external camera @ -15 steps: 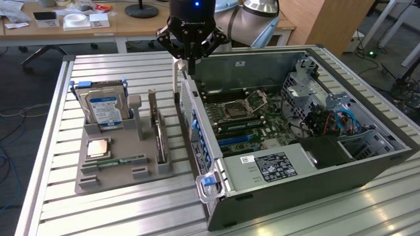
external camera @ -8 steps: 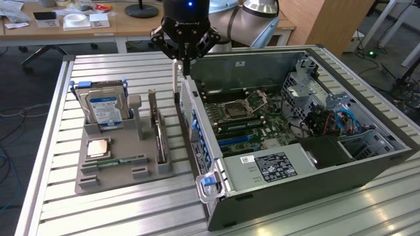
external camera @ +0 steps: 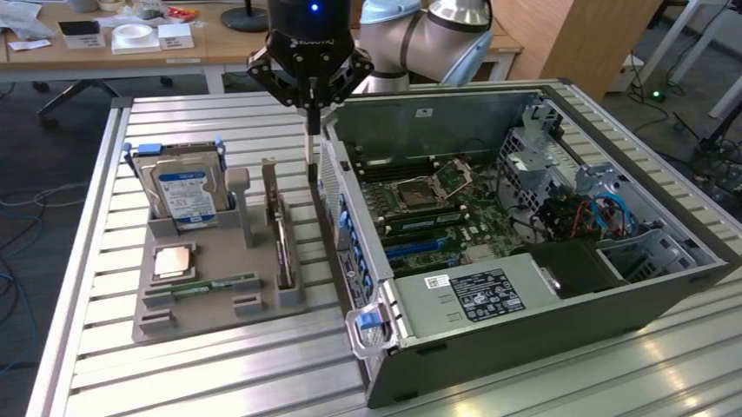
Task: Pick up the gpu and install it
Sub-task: 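Reach for the gpu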
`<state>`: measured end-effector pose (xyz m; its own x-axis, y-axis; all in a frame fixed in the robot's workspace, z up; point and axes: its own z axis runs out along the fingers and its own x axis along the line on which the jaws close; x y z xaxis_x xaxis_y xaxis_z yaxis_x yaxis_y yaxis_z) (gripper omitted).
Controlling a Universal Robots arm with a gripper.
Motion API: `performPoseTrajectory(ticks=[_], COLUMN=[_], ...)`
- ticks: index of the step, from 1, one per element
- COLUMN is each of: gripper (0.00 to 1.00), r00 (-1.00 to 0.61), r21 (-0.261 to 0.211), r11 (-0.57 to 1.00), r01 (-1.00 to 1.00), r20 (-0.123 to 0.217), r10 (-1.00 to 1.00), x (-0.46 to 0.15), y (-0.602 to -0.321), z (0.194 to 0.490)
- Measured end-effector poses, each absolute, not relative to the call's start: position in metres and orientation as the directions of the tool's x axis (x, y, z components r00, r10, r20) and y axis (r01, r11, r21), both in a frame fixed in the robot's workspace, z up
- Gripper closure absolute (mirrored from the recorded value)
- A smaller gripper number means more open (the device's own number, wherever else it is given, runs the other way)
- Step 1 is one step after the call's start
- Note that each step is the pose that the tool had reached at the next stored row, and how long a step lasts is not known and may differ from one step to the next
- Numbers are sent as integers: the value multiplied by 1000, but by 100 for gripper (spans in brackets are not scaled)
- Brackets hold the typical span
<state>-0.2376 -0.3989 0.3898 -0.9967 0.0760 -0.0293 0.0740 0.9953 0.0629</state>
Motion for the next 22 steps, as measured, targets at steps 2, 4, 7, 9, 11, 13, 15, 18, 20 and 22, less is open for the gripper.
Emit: performPoseTrajectory(ticks=[2,4,7,9,11,13,15,18,20,22], gripper=[89,89,89,89,89,89,89,89,89,89], r00=[-997,-997,-997,-997,-997,-997,-997,-997,-997,-997], r21=[63,63,63,63,63,63,63,63,63,63], r11=[995,995,995,995,995,995,995,995,995,995], r01=[74,74,74,74,74,74,74,74,74,74], r20=[-29,-29,-29,-29,-29,-29,-29,-29,-29,-29], r10=[76,76,76,76,76,76,76,76,76,76], x=[-241,-245,-250,-252,-254,-255,-257,-261,-263,-265], y=[-399,-399,-399,-399,-399,-399,-399,-399,-399,-399], z=[390,389,389,389,389,389,389,389,388,388])
